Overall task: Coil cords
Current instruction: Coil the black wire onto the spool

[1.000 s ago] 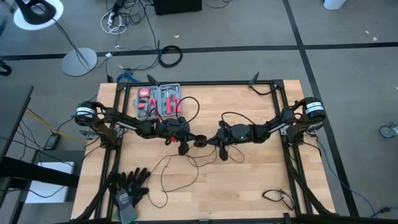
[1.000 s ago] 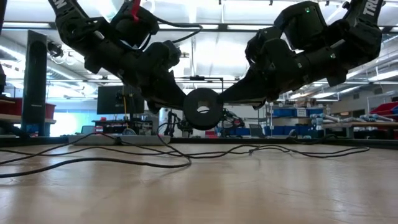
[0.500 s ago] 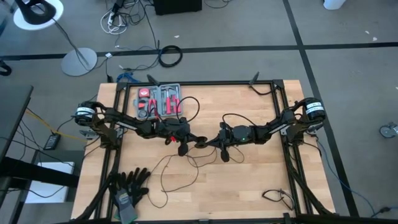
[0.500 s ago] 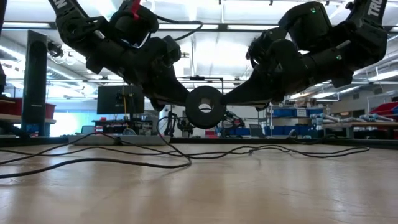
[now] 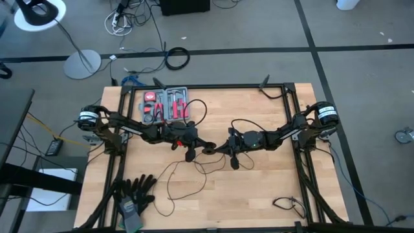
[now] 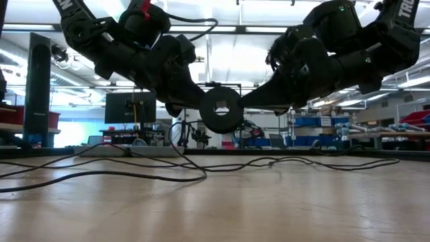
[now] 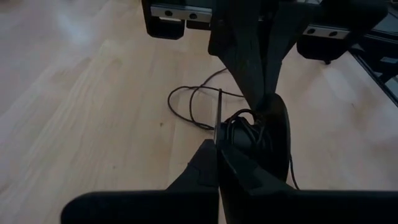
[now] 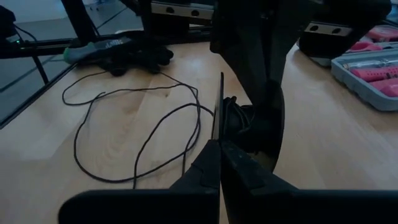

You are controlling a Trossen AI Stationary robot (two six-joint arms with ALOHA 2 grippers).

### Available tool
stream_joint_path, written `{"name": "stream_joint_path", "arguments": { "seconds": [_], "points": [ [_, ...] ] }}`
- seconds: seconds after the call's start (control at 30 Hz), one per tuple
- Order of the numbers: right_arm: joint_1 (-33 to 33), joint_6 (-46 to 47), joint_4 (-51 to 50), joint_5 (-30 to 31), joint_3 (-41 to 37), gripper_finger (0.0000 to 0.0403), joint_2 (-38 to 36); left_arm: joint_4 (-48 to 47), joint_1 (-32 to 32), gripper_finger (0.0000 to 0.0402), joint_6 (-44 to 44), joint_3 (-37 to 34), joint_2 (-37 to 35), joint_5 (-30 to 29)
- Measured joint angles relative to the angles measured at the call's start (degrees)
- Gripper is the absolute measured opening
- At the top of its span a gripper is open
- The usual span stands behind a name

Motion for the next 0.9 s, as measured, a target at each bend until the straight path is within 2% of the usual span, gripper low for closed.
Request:
{"name": "stream_joint_path", "arguments": {
  "seconds": [0.37, 0.6, 0.77, 0.9],
  "points": [
    [-0.1, 0.1, -1.8, -0.2, 0.0, 0.0007, 0.0, -1.6, -0.1, 0.0001, -0.7, 0.0, 0.0, -1.3],
    [-0.4, 1.9, -2.7, 6.3, -0.2, 0.0042, -1.1, -5.4, -0.3, 0.0000, -5.1, 0.5, -0.1, -10.5],
    [-0.4, 2.0, -4.5, 6.2, -0.5, 0.0073, -5.4, -9.6, -0.4, 0.0000, -7.3, 0.4, -0.1, -14.7],
    [-0.4, 2.0, -10.8, 5.5, -0.5, 0.0094, -10.3, -13.7, -1.1, 0.0000, -9.3, 0.4, -0.1, -21.1]
  ]
}}
